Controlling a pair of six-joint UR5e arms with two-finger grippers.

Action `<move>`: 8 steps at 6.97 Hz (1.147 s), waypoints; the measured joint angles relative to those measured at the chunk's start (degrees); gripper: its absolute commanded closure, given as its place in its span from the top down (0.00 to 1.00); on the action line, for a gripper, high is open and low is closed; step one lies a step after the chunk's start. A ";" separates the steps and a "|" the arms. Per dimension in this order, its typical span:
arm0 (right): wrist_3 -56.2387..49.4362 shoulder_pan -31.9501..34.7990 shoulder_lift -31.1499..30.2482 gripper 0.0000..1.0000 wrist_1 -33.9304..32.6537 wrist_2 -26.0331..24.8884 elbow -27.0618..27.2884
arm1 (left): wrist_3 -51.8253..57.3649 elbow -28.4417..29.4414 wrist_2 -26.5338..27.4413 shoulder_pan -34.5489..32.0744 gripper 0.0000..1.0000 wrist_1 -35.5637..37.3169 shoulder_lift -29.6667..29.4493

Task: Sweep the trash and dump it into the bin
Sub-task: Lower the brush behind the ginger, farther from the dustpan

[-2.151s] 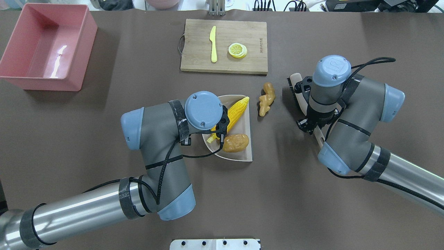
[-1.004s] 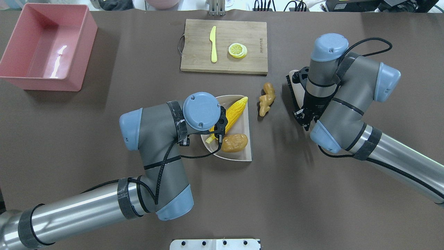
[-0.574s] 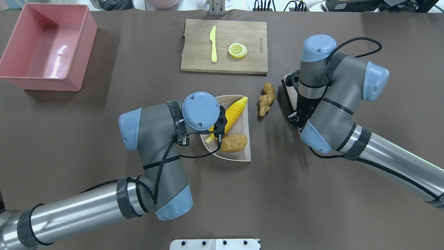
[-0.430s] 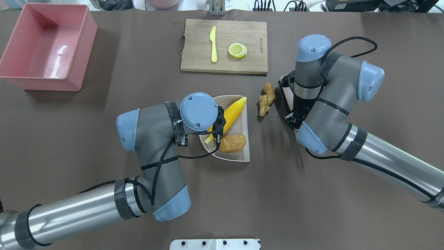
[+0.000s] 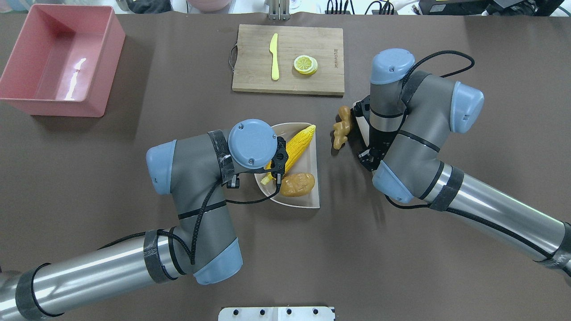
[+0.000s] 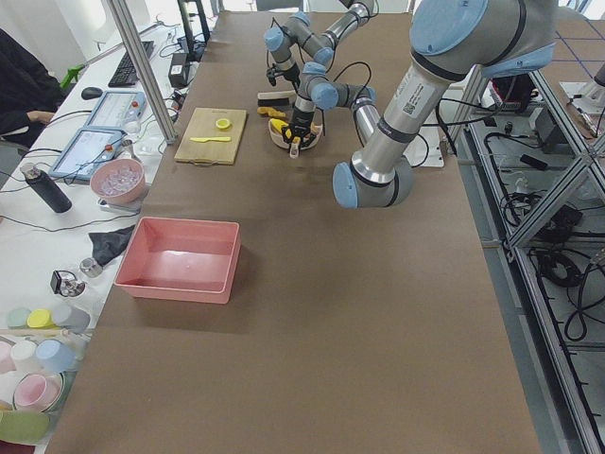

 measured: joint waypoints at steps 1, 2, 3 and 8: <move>0.04 -0.15 0.12 0.00 -0.68 0.01 0.67 | -0.06 0.01 0.00 0.03 0.00 0.00 -0.02; 0.06 -0.23 0.05 0.00 -1.62 0.02 1.79 | -0.14 0.02 0.00 0.05 0.00 0.02 -0.15; 0.07 -0.35 -0.20 0.00 -2.81 0.02 3.41 | -0.23 0.03 0.00 0.05 0.00 0.06 -0.38; -0.33 -1.30 -2.07 0.00 -4.72 -0.59 6.07 | -4.66 0.45 0.09 -0.02 0.00 0.37 -1.66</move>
